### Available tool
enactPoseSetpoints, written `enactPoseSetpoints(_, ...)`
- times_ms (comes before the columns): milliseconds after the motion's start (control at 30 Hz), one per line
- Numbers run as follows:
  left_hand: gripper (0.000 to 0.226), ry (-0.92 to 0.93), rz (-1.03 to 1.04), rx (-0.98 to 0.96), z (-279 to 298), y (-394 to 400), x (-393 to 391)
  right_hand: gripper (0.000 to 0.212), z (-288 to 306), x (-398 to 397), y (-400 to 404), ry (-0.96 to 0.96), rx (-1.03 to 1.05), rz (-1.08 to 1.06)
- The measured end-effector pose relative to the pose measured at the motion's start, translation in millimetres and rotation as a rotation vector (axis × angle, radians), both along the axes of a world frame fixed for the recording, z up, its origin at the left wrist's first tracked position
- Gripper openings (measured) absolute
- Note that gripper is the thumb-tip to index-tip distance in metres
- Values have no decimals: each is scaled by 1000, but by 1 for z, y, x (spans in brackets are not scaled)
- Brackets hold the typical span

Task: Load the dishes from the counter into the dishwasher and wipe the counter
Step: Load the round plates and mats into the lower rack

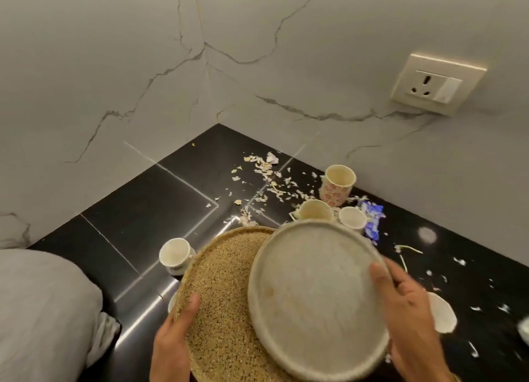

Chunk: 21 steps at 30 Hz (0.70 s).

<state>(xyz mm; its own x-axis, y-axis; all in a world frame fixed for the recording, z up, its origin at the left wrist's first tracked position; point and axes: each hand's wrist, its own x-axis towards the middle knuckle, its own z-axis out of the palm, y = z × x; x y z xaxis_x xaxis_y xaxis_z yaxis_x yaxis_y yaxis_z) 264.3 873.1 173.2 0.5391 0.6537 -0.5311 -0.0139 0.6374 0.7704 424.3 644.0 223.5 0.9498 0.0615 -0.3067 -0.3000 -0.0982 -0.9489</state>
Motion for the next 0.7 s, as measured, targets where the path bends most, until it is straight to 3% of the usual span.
enactPoseSetpoints(100,55,-32,-76,-10,3,-35,-7,21,-29,-28,-25,46,-81,103)
enactPoseSetpoints(200,41,-44,-131,-48,5,-72,-10,41,-28,-54,-47,121,-76,214)
enactPoseSetpoints(367,29,71,-215,50,24,-130,-20,40,-17,-82,-96,137,-71,96)
enactPoseSetpoints(433,39,88,-237,120,29,-156,-24,41,-11,-92,-115,127,-51,20)
enactPoseSetpoints(533,92,128,-306,247,24,-188,-39,33,-3,-109,-145,107,-18,-29)
enactPoseSetpoints(567,99,133,-310,239,18,-194,-42,35,-3,-112,-154,116,-17,-10)
enactPoseSetpoints(700,85,196,-377,187,6,-212,-58,49,-2,-131,-191,195,-34,131)
